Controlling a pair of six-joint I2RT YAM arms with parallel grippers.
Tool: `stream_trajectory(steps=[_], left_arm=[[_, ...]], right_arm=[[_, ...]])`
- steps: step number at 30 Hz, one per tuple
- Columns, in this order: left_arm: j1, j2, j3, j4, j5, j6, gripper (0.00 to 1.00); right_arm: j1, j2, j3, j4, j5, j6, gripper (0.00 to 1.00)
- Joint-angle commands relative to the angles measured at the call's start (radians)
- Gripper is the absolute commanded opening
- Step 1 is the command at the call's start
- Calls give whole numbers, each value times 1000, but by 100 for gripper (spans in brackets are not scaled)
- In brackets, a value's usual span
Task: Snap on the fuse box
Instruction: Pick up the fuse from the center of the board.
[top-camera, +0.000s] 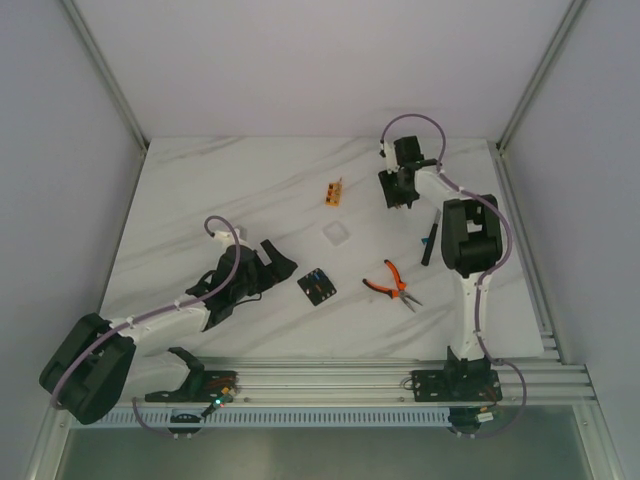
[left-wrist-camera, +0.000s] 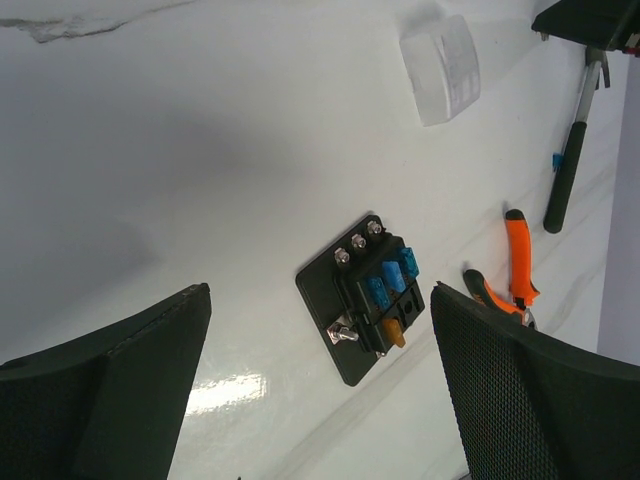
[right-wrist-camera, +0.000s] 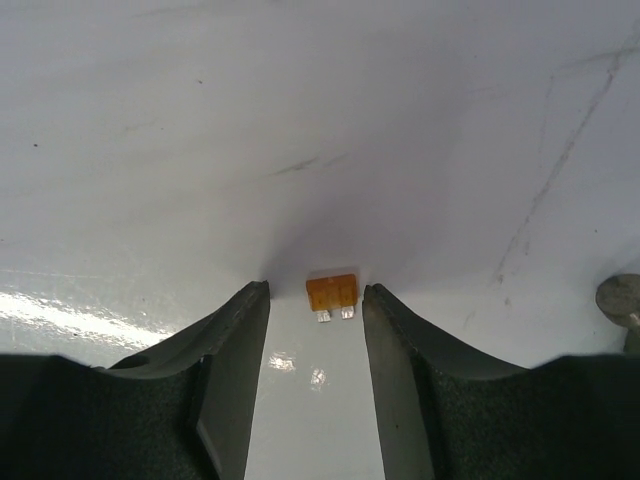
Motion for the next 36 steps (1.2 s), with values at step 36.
stream_trajectory(steps=[36], left_arm=[[1,-7,35,2,82,20,100]], right_arm=[[-27,33,15,-79,-40,15,21]])
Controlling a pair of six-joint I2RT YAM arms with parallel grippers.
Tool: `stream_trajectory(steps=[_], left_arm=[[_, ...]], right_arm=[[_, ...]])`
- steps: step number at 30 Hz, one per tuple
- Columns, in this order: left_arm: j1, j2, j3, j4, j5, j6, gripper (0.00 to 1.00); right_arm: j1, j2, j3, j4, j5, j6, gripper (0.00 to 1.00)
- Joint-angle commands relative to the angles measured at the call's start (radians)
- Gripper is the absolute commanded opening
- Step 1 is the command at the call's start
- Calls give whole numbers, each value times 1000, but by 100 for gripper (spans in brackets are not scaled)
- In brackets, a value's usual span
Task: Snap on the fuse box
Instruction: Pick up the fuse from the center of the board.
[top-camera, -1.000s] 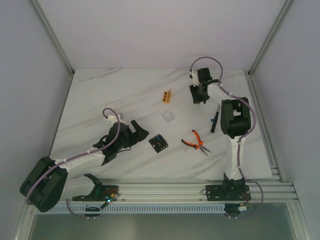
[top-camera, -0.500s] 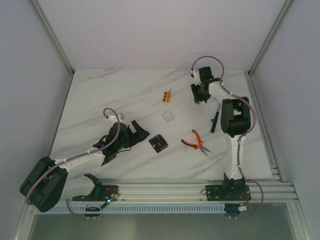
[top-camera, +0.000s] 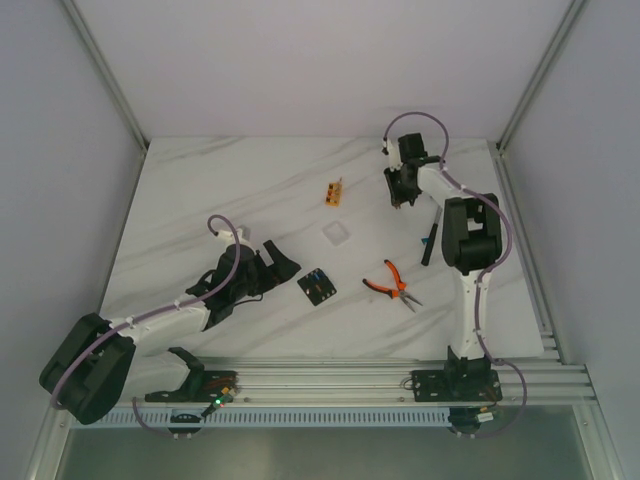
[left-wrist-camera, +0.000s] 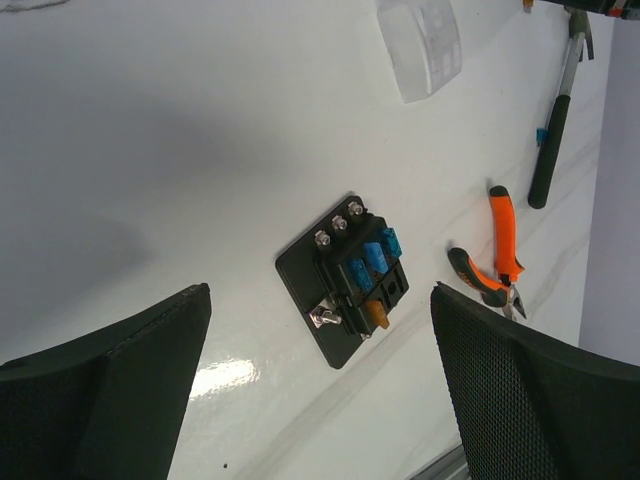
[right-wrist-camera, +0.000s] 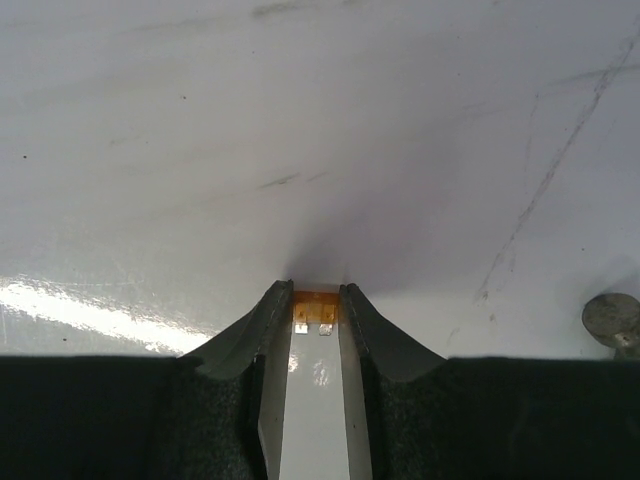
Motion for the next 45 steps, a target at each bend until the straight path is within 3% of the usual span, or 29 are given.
stream_trajectory(steps=[1,14,30,38,45], left_arm=[[0,-6,31,6,23,20,100],[-44,-46,38,95,-23,66,99],[-195,29,96,339,-236,202,93],[-245,117,140,441,-340,225,79],[-251,198,174,541,-305,277,67]], right_arm=[[-1,-31,-78,-15,3,53,21],[70,-336,-343,158,70,231,19],[340,-636,-576,349,90,522,19],[441,-732,-683,454,102,653,19],[483,-801,-727,487,91,700,19]])
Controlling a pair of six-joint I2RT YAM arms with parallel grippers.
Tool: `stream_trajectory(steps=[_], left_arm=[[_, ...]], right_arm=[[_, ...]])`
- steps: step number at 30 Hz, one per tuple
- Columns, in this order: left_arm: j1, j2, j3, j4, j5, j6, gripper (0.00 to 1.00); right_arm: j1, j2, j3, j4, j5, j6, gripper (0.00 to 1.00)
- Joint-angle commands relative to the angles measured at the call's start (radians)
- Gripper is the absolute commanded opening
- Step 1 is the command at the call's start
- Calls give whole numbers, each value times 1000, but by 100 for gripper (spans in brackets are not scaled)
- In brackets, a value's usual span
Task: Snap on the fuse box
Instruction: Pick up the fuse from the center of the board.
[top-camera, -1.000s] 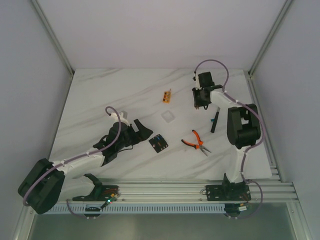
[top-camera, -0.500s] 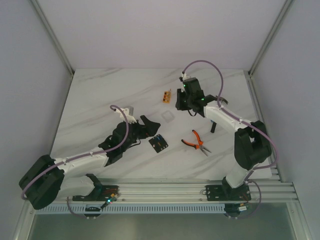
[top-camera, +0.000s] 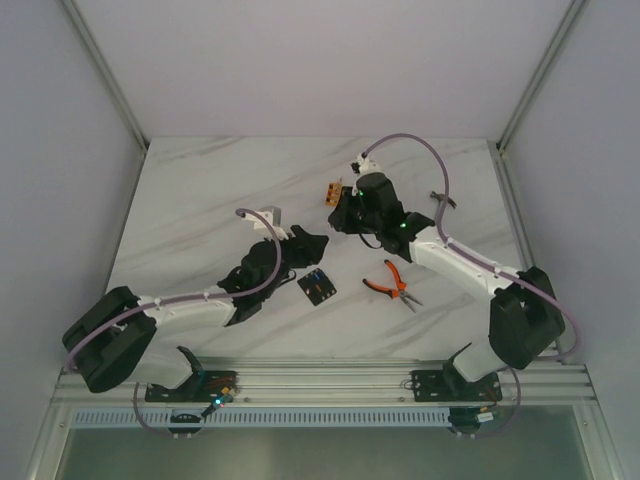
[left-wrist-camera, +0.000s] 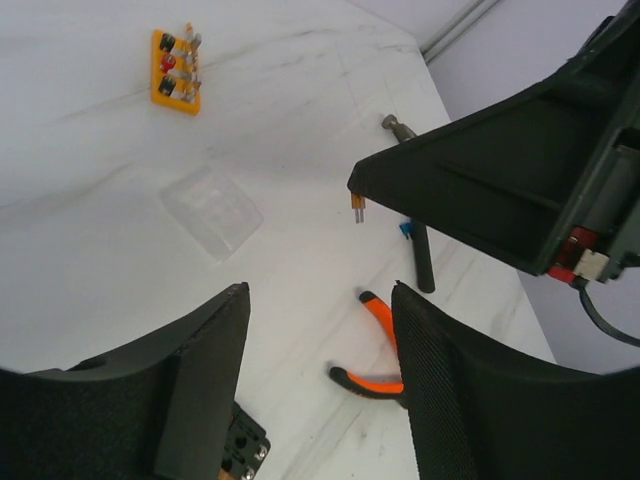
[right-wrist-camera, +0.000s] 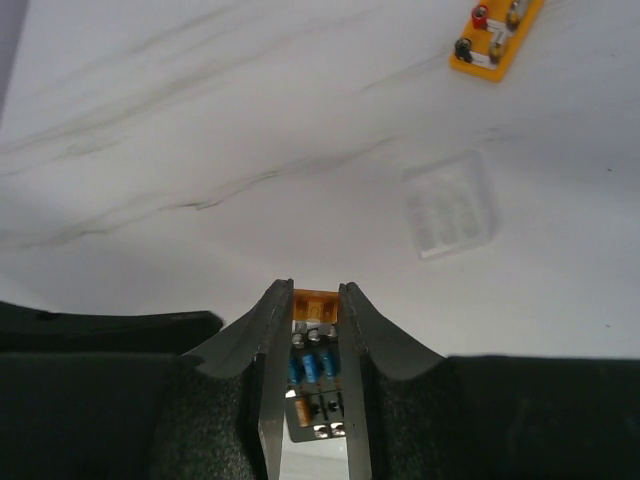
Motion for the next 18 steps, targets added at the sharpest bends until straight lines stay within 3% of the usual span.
stream_trajectory(steps=[1,12,18], left_arm=[[-7,46,44,113,5,58,65],[-10,115,87,124,7,93,51],[-10,128,95,138,20,97,38]], right_arm=[[22,-44,-34,67,15,57,19],[53,-72,-65,76,2,79,20],[64,-98,-89,86,0,88,20]])
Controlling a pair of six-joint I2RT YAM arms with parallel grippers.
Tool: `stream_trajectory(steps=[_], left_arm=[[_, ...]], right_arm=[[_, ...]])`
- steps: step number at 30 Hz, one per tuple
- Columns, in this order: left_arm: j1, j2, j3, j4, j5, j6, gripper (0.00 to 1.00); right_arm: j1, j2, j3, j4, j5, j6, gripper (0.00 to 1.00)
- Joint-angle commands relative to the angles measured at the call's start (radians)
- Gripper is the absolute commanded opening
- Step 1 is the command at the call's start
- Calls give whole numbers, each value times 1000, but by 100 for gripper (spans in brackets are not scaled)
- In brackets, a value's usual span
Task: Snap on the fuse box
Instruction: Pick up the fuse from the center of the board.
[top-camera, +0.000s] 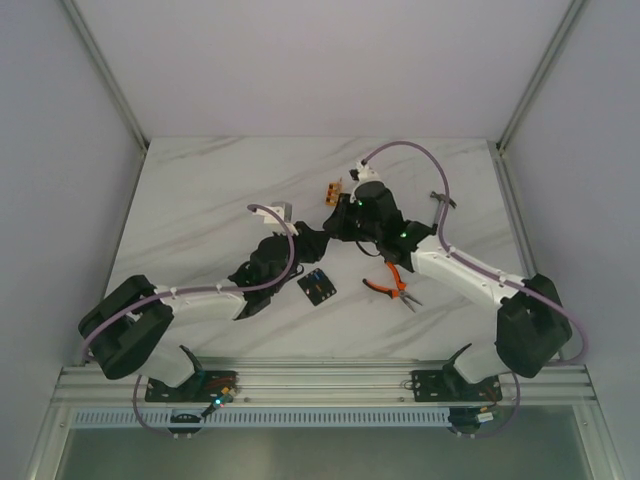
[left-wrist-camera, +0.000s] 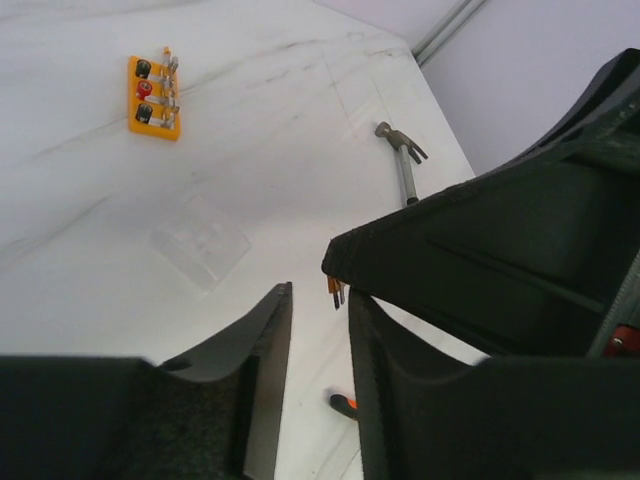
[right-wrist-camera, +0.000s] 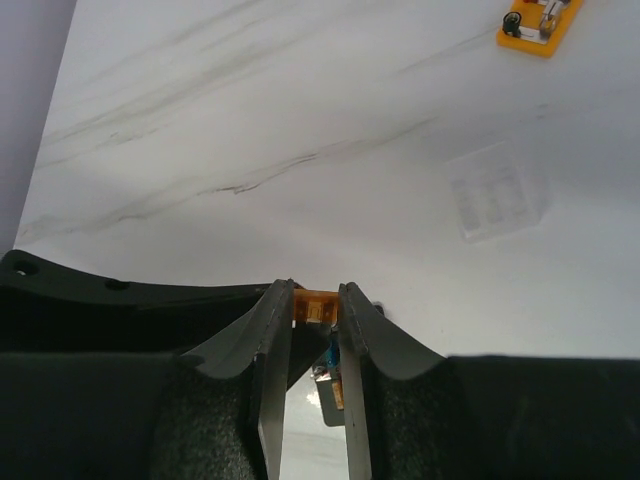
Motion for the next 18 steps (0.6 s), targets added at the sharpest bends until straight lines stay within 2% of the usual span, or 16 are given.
stream_trajectory(steps=[1,8,18], left_arm=[[-5,12,26,56,17,26,35],[-5,-1,19,66,59,27,8],[-4,-43,-22,35,92,56,0]], right_arm=[[14,-50,-35,41,2,22,20],[20,-96,-90,65,11,39,21],[20,-243,-202,78,43,20,45]])
